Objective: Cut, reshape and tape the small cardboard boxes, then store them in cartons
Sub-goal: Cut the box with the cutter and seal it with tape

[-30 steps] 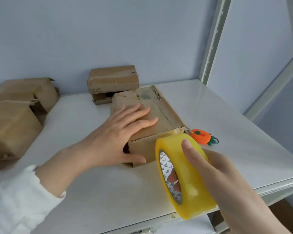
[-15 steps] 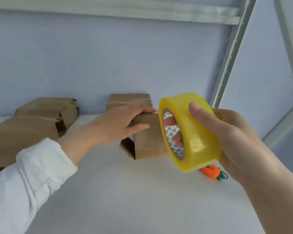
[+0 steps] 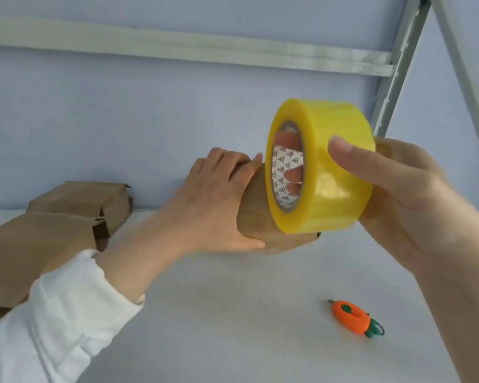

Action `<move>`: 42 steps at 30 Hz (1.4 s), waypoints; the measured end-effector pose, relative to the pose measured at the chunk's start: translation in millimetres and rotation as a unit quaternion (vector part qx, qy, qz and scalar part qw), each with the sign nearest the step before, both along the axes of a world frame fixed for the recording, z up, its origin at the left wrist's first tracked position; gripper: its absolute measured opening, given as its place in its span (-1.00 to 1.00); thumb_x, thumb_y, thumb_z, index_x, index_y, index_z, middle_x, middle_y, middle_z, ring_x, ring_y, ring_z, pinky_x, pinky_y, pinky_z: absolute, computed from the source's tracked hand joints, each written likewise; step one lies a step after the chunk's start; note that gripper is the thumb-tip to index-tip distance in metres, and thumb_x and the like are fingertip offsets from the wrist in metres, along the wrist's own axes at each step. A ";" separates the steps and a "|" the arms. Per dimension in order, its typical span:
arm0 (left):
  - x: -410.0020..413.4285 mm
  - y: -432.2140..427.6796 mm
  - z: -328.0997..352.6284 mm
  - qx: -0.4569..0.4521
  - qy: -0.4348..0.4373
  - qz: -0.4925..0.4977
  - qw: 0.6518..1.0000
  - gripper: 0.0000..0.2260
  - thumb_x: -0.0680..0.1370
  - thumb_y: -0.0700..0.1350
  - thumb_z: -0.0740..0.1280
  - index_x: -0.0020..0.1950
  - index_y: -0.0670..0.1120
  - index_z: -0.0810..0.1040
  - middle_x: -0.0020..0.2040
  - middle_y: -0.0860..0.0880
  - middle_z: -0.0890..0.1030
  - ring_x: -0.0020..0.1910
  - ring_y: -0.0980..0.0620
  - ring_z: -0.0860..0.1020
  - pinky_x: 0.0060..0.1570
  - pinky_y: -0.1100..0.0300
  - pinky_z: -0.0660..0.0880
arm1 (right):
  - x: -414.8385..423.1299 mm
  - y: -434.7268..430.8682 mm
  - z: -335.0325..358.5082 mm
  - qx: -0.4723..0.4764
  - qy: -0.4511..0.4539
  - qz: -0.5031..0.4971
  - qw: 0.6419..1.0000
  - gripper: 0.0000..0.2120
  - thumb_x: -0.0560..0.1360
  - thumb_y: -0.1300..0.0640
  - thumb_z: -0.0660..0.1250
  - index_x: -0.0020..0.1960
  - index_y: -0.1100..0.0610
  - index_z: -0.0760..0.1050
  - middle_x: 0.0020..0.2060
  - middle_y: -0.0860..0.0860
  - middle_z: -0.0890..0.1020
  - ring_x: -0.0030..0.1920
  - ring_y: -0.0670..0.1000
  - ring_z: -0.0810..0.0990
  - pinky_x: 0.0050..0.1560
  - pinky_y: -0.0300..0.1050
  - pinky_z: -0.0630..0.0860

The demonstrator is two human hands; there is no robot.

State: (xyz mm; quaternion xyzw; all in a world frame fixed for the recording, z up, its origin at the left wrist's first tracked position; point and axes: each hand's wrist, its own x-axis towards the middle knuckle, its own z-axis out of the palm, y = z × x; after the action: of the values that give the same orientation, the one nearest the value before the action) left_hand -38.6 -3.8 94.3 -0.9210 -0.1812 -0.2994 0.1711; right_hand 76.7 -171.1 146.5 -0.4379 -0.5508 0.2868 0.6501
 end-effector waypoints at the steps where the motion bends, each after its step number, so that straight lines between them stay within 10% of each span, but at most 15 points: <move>1: -1.1 1.8 13.5 -0.053 0.039 -0.002 0.998 -0.03 0.18 0.44 0.29 0.47 -0.04 0.20 0.26 0.03 0.35 0.21 0.05 0.21 0.17 0.21 0.23 | 0.9 5.6 6.9 0.024 -0.013 -0.012 1.000 -0.83 0.30 0.05 0.40 -0.22 0.13 0.67 -0.27 -0.07 0.70 -0.25 -0.06 0.68 -0.30 -0.25 0.55; 9: 26.8 30.6 -6.8 -0.311 0.152 -0.008 0.938 -0.12 0.20 0.48 0.30 0.44 0.18 0.20 0.38 0.11 0.33 0.38 0.05 0.25 0.34 0.09 0.26 | 10.3 73.7 -12.9 -0.090 0.034 -0.151 0.984 -0.62 0.54 -0.09 0.22 0.03 0.24 0.55 -0.29 0.02 0.70 -0.29 -0.03 0.65 -0.13 -0.03 0.61; 24: 31.3 42.3 -9.3 -0.322 0.159 0.024 0.933 0.08 0.00 0.65 0.14 0.42 0.13 0.24 0.32 0.08 0.38 0.35 0.01 0.29 0.34 0.02 0.26 | -28.6 -8.4 -8.7 -0.159 0.046 -0.239 0.957 -0.51 0.40 -0.22 0.28 -0.57 0.05 0.59 -0.61 -0.06 0.57 -0.61 -0.12 0.54 -0.61 -0.28 0.47; 26: 29.0 37.5 -5.9 -0.342 0.166 0.035 0.924 0.07 0.08 0.58 0.20 0.50 0.12 0.11 0.44 0.06 0.25 0.43 0.00 0.15 0.40 0.03 0.17 | -34.6 -20.2 -21.7 -0.190 0.053 -0.224 0.954 -0.67 0.35 -0.24 0.25 -0.47 -0.13 0.60 -0.53 0.01 0.63 -0.53 -0.05 0.61 -0.48 -0.18 0.56; 29: 26.5 27.9 -0.5 -0.359 0.172 0.042 0.916 -0.05 0.24 0.43 0.28 0.52 0.13 0.02 0.48 0.07 0.15 0.47 0.04 0.04 0.41 0.08 0.08 | -37.4 -30.2 -49.7 -0.234 0.057 -0.224 0.944 -0.48 0.31 -0.23 0.22 -0.32 0.24 0.59 -0.51 0.02 0.64 -0.54 -0.08 0.59 -0.51 -0.24 0.51; 36: 19.9 19.7 1.1 -0.370 0.176 0.039 0.911 -0.14 0.31 0.36 0.32 0.51 0.21 0.02 0.47 0.07 0.16 0.48 0.04 0.02 0.44 0.06 0.08 | -48.3 -28.0 -90.8 -0.238 0.069 -0.250 0.936 -0.51 0.28 -0.26 0.25 -0.12 0.17 0.49 -0.52 0.05 0.62 -0.51 -0.08 0.57 -0.41 -0.21 0.45; 42: 14.7 26.0 17.7 -0.422 0.178 0.015 0.889 -0.15 0.23 0.37 0.37 0.46 0.13 0.25 0.42 0.14 0.31 0.39 0.11 0.29 0.37 0.15 0.25 | -38.6 -37.9 -95.2 -0.296 0.108 -0.205 0.927 -0.60 0.46 -0.14 0.25 -0.12 0.21 0.58 -0.45 0.05 0.66 -0.48 -0.05 0.62 -0.50 -0.32 0.50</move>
State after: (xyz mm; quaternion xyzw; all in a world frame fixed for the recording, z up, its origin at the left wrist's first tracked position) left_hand -23.9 22.2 112.0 -0.9413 -0.2712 -0.0230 -0.1999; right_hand 38.0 -208.9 51.2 -0.6799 -0.2655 0.3434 0.5911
